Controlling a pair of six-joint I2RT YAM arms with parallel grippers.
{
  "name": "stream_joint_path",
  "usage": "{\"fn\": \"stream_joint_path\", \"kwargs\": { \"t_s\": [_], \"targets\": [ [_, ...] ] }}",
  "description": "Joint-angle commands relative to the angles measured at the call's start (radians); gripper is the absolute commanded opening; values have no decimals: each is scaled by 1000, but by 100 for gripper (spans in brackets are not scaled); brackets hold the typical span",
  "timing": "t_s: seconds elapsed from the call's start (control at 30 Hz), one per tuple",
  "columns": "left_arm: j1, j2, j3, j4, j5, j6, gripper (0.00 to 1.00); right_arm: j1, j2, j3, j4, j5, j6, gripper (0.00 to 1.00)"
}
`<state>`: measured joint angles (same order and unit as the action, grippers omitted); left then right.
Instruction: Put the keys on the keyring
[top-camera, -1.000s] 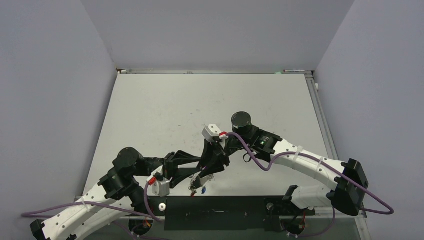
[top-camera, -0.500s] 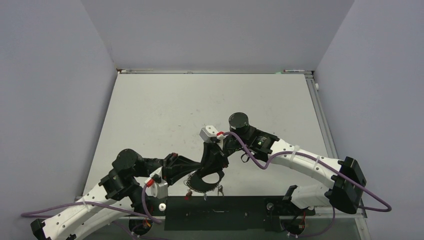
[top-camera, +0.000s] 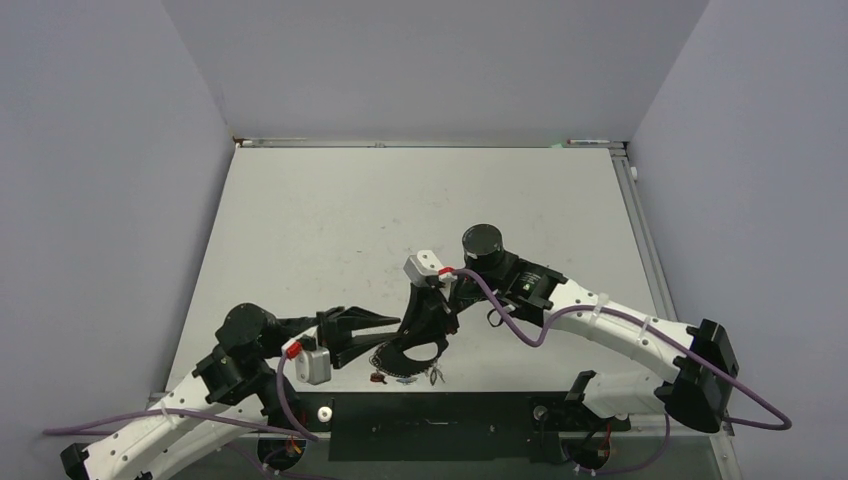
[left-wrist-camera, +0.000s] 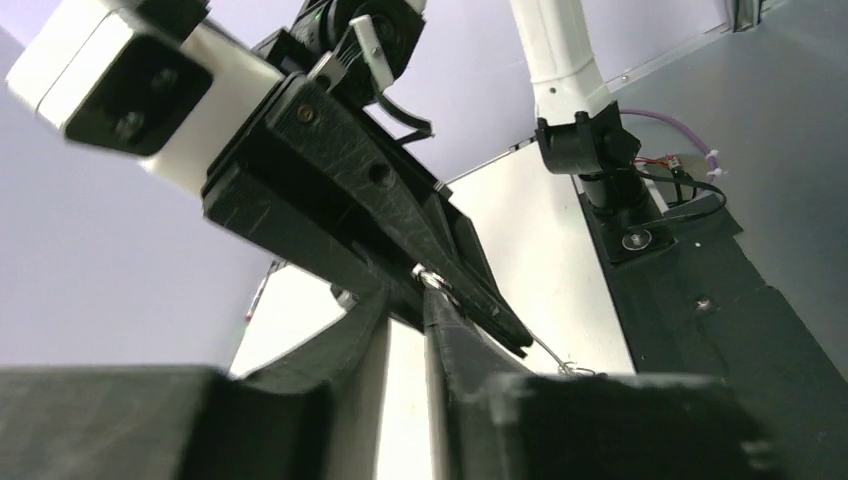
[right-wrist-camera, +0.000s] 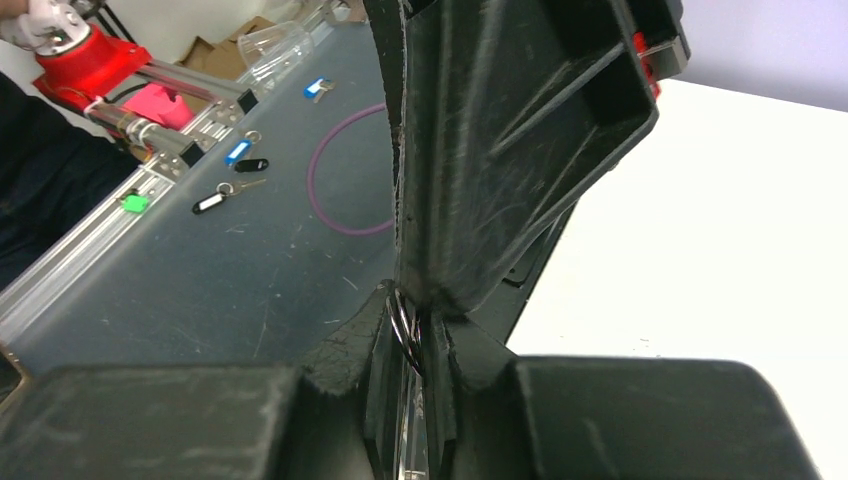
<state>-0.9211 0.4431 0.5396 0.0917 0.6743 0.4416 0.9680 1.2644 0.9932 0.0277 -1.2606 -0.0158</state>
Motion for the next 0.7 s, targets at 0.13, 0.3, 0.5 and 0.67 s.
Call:
{"fn": "stream_joint_path", "kwargs": {
  "t_s": [0.13, 0.3, 0.5, 0.67],
  "targets": [
    [5, -88, 7, -19, -162, -274, 47, -1, -136, 22, 10, 157, -86, 5],
    [13, -87, 42, -66, -203, -375, 55, -1, -196, 5, -60, 280, -119, 5],
    [48, -59, 98, -153, -157, -432, 58, -1, -261, -14, -108, 376, -128, 5],
    [127, -27, 119, -184, -34, -477, 58, -1, -319, -51, -100, 457, -115, 5]
  ]
}}
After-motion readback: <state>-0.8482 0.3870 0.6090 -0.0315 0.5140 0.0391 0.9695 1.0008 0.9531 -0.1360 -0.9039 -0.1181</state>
